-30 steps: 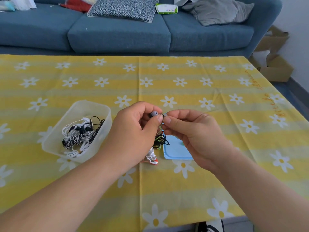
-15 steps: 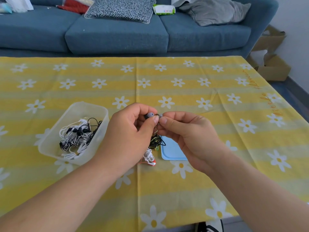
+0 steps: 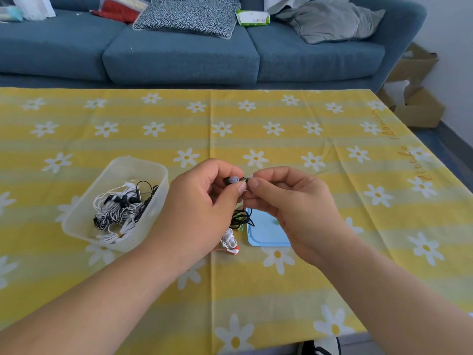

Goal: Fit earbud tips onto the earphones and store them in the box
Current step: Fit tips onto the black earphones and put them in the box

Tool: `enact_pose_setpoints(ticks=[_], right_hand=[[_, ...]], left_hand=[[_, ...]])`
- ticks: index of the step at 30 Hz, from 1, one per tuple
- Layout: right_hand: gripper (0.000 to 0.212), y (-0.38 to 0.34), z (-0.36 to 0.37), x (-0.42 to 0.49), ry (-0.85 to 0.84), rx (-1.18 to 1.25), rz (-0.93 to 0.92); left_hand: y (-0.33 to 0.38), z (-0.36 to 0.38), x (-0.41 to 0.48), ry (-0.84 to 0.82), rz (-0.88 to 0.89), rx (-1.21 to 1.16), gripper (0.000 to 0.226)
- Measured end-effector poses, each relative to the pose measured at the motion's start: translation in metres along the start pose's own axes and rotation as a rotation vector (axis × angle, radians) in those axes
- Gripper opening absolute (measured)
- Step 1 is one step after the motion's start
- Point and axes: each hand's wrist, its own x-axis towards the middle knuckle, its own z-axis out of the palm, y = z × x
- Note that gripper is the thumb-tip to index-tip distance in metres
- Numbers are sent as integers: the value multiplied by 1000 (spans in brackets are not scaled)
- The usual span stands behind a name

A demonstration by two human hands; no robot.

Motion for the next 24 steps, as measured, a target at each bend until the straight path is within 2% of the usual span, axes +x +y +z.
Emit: enact_pose_setpoints(ticks=[7,12,24], right_hand=[[10,-1,-4,1,-55,21,7],[10,-2,-7,2,-98,-77,-27],[1,0,-3,1,-132,-161,-104]], left_hand=[[2,-1,0,-11,12,-5,16],[2,-2,-2,-20,-12,3,16],[7,1,-6,70,-46,-19,17]])
